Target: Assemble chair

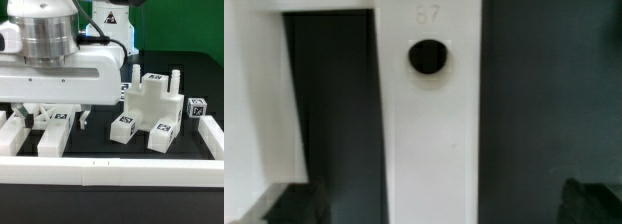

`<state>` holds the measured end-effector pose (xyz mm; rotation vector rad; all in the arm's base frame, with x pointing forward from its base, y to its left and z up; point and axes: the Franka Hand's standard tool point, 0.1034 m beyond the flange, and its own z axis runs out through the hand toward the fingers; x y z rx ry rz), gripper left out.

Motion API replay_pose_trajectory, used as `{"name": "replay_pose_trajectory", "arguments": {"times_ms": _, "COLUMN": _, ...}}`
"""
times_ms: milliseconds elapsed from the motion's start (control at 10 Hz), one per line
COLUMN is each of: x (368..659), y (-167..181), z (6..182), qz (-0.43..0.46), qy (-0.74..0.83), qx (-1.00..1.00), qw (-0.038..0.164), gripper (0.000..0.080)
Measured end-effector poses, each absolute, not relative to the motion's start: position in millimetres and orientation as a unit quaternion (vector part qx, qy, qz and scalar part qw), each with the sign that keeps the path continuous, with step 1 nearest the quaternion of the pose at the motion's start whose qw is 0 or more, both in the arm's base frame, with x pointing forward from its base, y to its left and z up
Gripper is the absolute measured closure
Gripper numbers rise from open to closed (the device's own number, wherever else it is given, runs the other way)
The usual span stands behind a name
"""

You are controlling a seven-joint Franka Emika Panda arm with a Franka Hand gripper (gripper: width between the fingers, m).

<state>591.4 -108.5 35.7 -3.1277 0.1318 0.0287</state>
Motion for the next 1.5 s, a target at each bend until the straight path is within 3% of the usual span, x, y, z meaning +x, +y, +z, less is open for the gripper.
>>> {"name": "replay_pose_trajectory", "arguments": {"times_ms": 400, "x": 590, "y": -108, "z": 9.9, "qz": -0.001, "qy": 0.037, "qx": -0.999, "qw": -0.009, "gripper": 0.0151}}
{"name": "replay_pose_trajectory", "arguments": {"times_ms": 900, "x": 584, "y": -110, "z": 4.6, "qz": 0.002, "qy": 0.039, "qx": -0.999, "qw": -0.011, "gripper": 0.016}}
{"name": "replay_pose_trajectory", "arguments": {"times_ms": 1100, "x": 584, "y": -112, "z": 5.0, "qz": 0.001, "qy": 0.04, "qx": -0.999, "qw": -0.012, "gripper": 0.0511}}
{"name": "replay_pose_trajectory", "arguments": {"times_ms": 1400, "x": 583, "y": -118, "z": 7.4, "qz": 0.004, "qy": 0.045, "qx": -0.999, "qw": -0.01, "gripper": 0.0515}}
{"name": "replay_pose_trajectory", "arguments": {"times_ms": 1500, "x": 582, "y": -117, "z": 15.9, "qz": 0.011, "qy": 0.049, "qx": -0.999, "qw": -0.004, "gripper": 0.0515}}
